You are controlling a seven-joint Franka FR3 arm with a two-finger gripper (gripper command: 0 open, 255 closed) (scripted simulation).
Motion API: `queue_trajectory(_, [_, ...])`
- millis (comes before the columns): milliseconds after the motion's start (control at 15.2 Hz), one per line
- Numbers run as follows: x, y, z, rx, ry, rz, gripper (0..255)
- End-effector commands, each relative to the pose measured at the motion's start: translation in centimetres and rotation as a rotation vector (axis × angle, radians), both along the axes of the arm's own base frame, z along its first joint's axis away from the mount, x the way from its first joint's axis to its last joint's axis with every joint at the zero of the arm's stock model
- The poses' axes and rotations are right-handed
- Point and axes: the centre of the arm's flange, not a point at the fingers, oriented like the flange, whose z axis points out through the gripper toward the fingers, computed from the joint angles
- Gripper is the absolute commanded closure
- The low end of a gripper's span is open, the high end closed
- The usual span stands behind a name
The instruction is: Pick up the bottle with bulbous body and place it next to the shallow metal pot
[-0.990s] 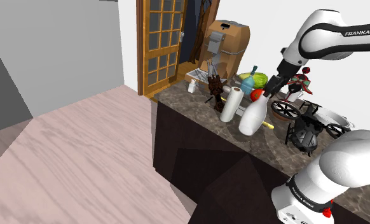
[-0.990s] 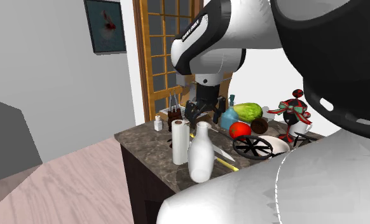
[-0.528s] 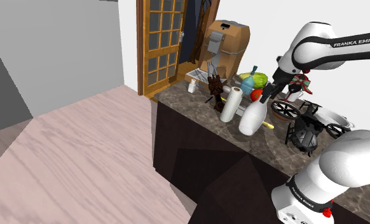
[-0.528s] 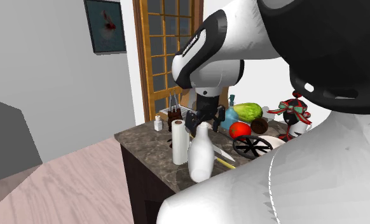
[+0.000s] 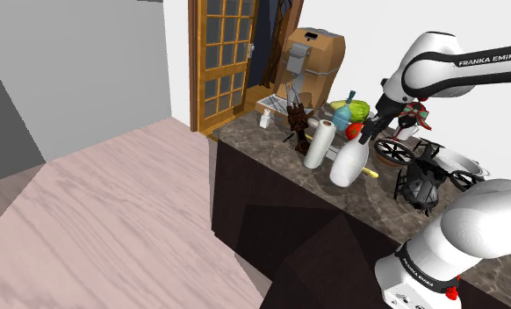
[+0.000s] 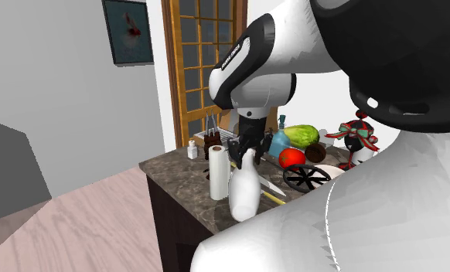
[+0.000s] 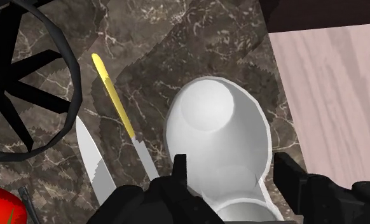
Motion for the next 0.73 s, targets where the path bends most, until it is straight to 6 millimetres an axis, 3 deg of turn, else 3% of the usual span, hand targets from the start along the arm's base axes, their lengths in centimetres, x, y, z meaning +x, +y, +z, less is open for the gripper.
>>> queue_trajectory(0, [0.0, 0.0, 0.0, 0.000, 0.000, 0.000, 255])
queue_trajectory(528, [0.0, 0.0, 0.0, 0.000, 0.000, 0.000, 255])
queue_trajectory(660, [0.0, 0.0, 1.1, 0.000, 0.000, 0.000, 255])
